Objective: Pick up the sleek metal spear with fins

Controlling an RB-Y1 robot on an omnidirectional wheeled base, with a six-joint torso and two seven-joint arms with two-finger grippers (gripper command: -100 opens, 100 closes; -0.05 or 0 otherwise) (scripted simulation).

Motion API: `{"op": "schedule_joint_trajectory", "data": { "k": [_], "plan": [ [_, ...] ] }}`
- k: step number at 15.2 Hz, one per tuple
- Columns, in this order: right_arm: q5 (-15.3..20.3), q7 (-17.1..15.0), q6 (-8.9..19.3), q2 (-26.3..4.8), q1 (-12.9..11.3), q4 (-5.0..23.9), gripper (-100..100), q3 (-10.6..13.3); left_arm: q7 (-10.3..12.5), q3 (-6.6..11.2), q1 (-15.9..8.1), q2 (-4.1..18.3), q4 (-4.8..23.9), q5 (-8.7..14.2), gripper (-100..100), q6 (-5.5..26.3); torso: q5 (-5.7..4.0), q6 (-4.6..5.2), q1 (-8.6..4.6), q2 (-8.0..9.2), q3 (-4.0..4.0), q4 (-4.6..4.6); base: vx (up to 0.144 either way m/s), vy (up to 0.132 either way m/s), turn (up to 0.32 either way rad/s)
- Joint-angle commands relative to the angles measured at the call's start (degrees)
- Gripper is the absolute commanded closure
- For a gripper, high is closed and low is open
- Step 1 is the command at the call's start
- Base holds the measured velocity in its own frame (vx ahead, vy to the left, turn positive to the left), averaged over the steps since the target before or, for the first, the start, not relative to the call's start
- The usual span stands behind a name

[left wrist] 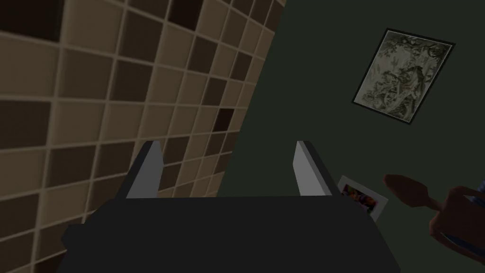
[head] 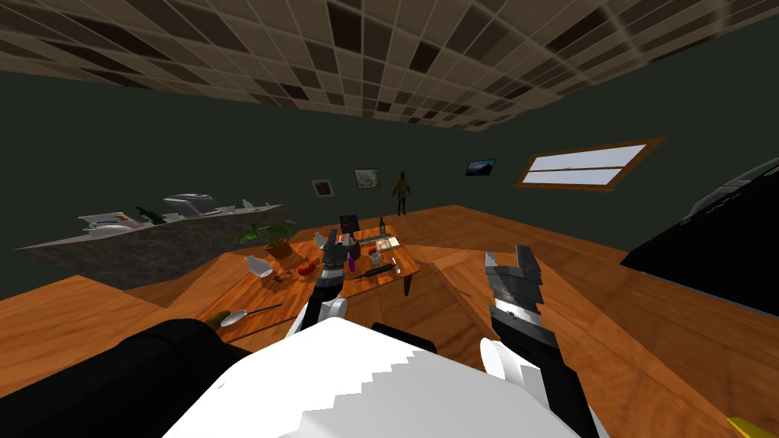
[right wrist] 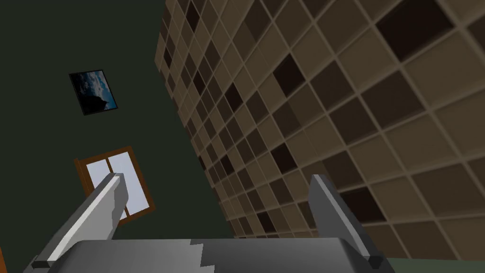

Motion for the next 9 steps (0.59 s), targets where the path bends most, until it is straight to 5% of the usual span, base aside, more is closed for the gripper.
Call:
{"op": "schedule_joint_trajectory", "data": {
  "k": [1,9],
  "plan": [
    [0.0,0.0,0.0,0.0,0.0,0.0,0,0.0,0.0,0.18,-0.38,1.85,0.83,0.08,-100,0.45,0.0,0.0,0.0,0.0,0.0,0.0,0.0,0.0,0.0],
    [0.0,0.0,0.0,0.0,0.0,0.0,0,0.0,0.08,2.14,-4.43,9.34,9.74,0.9,-100,5.24,-0.01,0.01,-0.08,-0.18,-0.1,-0.04,0.028,-0.021,-0.02]
  ]
}}
